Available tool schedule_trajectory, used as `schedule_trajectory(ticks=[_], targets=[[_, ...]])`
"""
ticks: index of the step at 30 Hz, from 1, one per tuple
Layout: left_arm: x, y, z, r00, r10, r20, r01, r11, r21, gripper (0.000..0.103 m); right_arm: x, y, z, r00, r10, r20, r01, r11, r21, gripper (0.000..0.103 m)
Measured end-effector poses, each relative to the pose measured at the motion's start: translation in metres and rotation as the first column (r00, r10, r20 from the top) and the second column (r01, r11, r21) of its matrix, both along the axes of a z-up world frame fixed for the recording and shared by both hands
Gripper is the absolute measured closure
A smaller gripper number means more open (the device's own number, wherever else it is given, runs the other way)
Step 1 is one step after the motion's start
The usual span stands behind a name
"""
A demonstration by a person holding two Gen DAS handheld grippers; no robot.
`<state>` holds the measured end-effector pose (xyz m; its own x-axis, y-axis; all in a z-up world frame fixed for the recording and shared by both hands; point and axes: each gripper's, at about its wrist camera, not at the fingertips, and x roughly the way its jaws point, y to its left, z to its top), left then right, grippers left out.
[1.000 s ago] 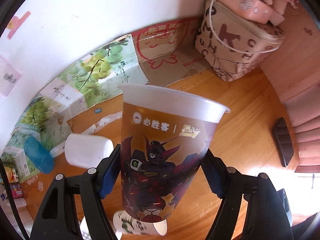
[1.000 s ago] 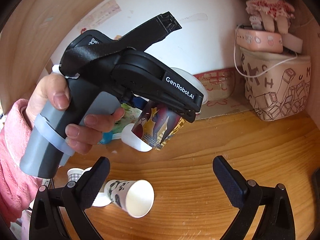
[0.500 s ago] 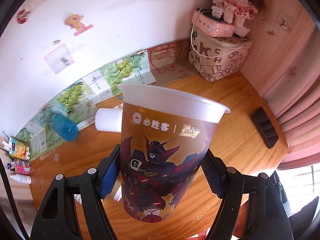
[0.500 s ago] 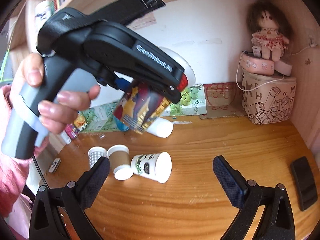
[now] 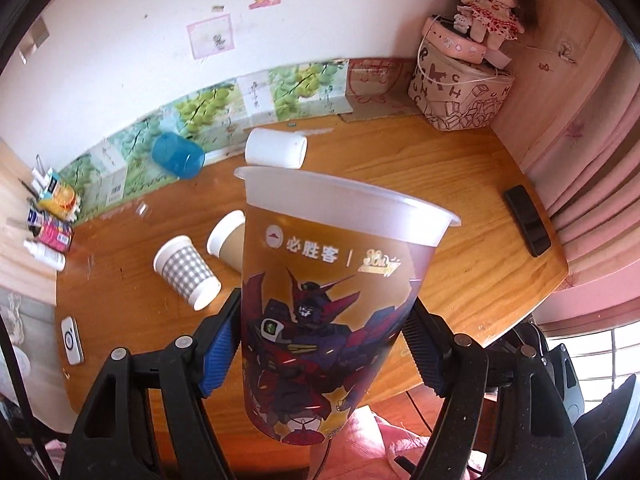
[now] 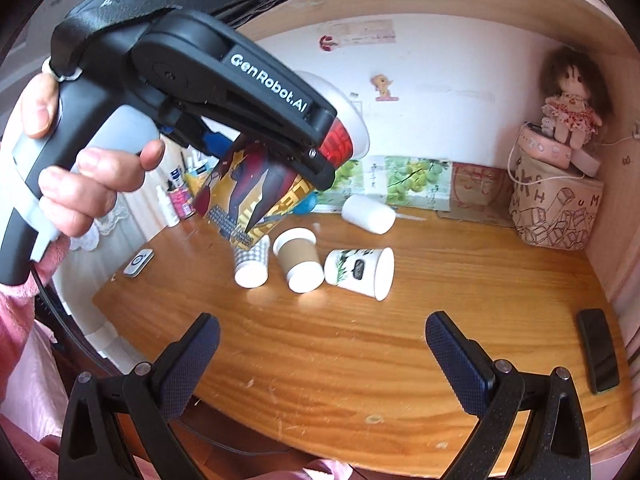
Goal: Flip cup upright
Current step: 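Lift the plastic cup off the desk with the right gripper, then rotate the right gripper to turn the cup rim upward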
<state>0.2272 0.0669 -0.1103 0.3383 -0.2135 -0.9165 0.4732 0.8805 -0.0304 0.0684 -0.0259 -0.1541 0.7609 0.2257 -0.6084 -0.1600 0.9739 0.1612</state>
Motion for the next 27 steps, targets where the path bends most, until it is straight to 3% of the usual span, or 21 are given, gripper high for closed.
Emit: schedule_trajectory(ticks=[10, 17, 27], targets=[[-0.024, 0.046, -0.050, 0.981, 0.121, -0.152, -0.119, 0.993, 0.020, 0.025, -0.018, 0.023, -0.017, 0.996, 0.054, -0.072, -0.053, 0.998, 0.026, 0.000], [-0.020, 0.055, -0.083, 0.960, 0.144, -0.240, -0.144, 0.989, 0.018, 0.025, -0.005, 0.025, -0.035, 0.986, 0.062, -0.157, -0.053, 0.997, 0.056, 0.000], [0.003, 0.054, -0.139, 0.909, 0.178, -0.378, -0.179, 0.983, 0.033, 0.025, 0.029, 0.015, -0.060, 0.961, 0.036, -0.274, -0.028, 0.999, 0.033, 0.000]])
